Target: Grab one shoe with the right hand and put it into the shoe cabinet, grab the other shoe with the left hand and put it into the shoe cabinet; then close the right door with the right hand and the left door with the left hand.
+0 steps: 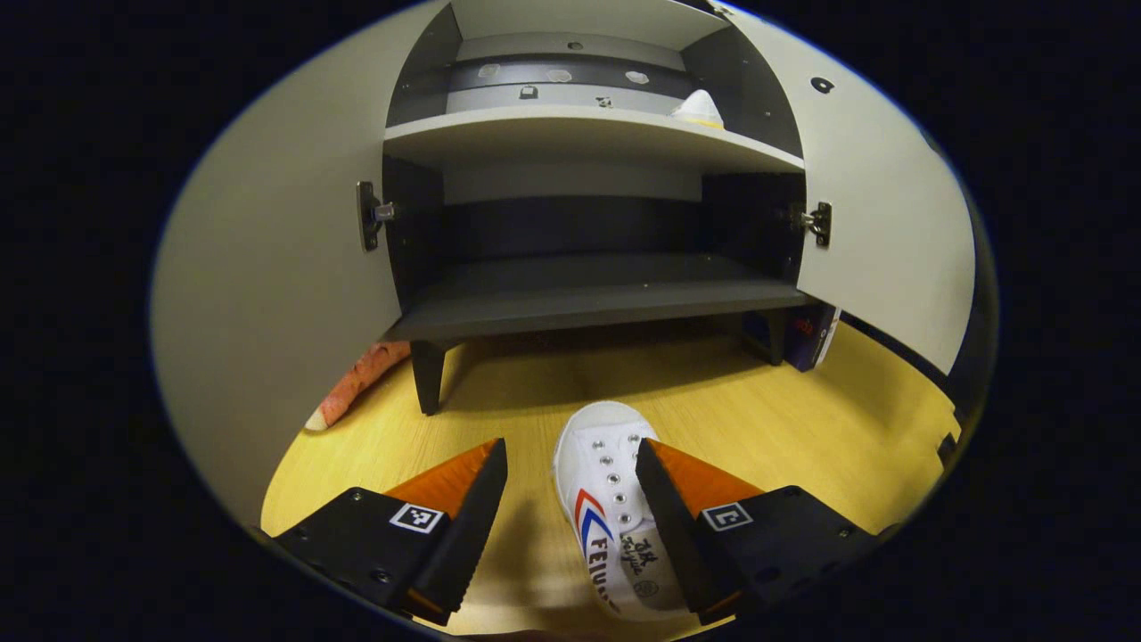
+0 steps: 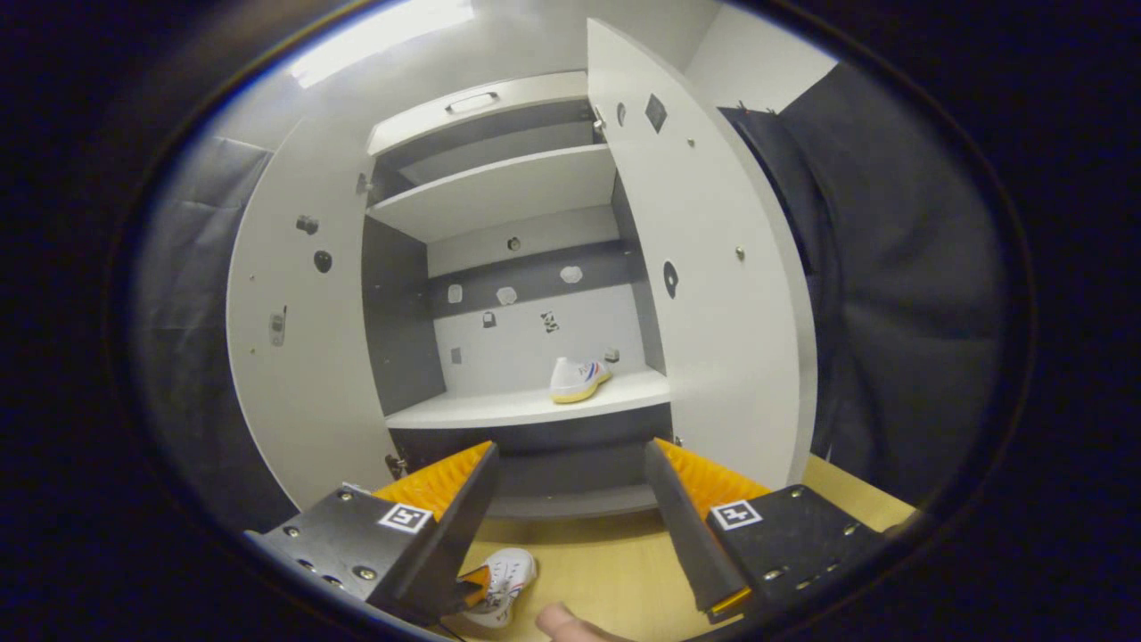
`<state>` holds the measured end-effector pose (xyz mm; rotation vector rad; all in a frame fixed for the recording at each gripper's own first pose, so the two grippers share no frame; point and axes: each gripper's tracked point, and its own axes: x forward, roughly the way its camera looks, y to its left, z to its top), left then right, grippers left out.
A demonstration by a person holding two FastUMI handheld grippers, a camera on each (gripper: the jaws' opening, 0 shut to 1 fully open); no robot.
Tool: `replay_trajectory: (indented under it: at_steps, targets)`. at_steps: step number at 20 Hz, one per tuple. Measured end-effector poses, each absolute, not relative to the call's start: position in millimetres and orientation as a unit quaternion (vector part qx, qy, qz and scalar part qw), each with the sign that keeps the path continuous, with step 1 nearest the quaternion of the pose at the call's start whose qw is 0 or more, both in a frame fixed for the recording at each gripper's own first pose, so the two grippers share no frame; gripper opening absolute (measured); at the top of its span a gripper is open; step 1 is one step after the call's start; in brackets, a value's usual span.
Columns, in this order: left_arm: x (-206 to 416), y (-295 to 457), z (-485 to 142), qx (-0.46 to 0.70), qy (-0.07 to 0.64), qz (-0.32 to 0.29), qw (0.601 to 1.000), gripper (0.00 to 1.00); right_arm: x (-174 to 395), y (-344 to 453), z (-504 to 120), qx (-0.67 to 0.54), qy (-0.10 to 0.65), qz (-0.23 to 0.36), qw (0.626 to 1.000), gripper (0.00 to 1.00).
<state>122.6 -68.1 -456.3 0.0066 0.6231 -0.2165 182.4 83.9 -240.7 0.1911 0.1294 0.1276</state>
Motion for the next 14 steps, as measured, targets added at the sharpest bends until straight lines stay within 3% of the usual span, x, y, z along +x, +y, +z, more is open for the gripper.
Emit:
replay_trajectory:
  at_steps: [4, 6, 14]
  targets:
    - [109.1, -70.7, -483.4, 0.014, 0.340, -0.111, 0.934, 0.90, 171.5, 95.8, -244.9, 0.132, 0.073, 0.096, 0.984, 0.94]
    - [108.0, -69.2, -491.5, 0.018, 0.348, -0.111, 0.931, 0.89, 166.1, 97.4, -240.8, 0.149, 0.068, 0.116, 0.980, 0.99]
    - [109.0, -67.7, -503.1, -0.007, 0.364, -0.109, 0.925, 0.87, 144.5, 76.4, -215.8, 0.074, 0.010, 0.087, 0.993, 0.98]
